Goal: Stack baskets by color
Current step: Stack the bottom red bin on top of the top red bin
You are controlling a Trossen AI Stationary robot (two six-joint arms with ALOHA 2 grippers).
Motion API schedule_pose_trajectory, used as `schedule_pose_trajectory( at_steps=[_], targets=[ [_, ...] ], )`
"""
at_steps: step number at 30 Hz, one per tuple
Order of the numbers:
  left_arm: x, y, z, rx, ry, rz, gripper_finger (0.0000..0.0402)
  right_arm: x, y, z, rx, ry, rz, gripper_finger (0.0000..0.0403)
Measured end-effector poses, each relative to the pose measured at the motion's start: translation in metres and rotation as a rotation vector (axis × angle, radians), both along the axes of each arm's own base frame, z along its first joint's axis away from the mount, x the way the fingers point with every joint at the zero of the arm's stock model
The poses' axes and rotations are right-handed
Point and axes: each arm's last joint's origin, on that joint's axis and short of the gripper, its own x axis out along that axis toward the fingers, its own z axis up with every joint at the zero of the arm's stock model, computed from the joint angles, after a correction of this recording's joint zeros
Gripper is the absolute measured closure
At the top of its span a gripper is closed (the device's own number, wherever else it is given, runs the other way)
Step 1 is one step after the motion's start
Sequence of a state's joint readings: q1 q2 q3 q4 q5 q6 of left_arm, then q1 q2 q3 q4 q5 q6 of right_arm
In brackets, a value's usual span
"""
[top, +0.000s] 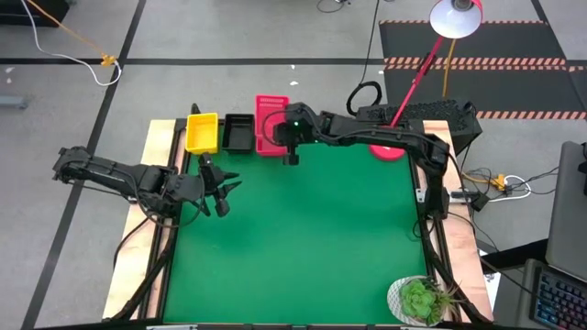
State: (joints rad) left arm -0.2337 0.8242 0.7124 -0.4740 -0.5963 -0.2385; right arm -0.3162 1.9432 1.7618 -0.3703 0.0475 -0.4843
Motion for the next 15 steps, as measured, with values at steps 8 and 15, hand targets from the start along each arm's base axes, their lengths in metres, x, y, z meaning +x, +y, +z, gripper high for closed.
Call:
schedule_pose_trajectory(
  at_steps=[8, 15],
  targets=[
    [0.0, 0.0, 0.0, 0.003, -0.003, -0.003, 0.0295, 0.0, -0.016, -0.01, 0.021, 0.009, -0.045, 0.0399],
    [0.0, 0.0, 0.0, -0.002, -0.005, -0.001, 0.0295, 0.008, -0.026, -0.032, 0.051, 0.019, -0.025, 0.0399]
  ],
)
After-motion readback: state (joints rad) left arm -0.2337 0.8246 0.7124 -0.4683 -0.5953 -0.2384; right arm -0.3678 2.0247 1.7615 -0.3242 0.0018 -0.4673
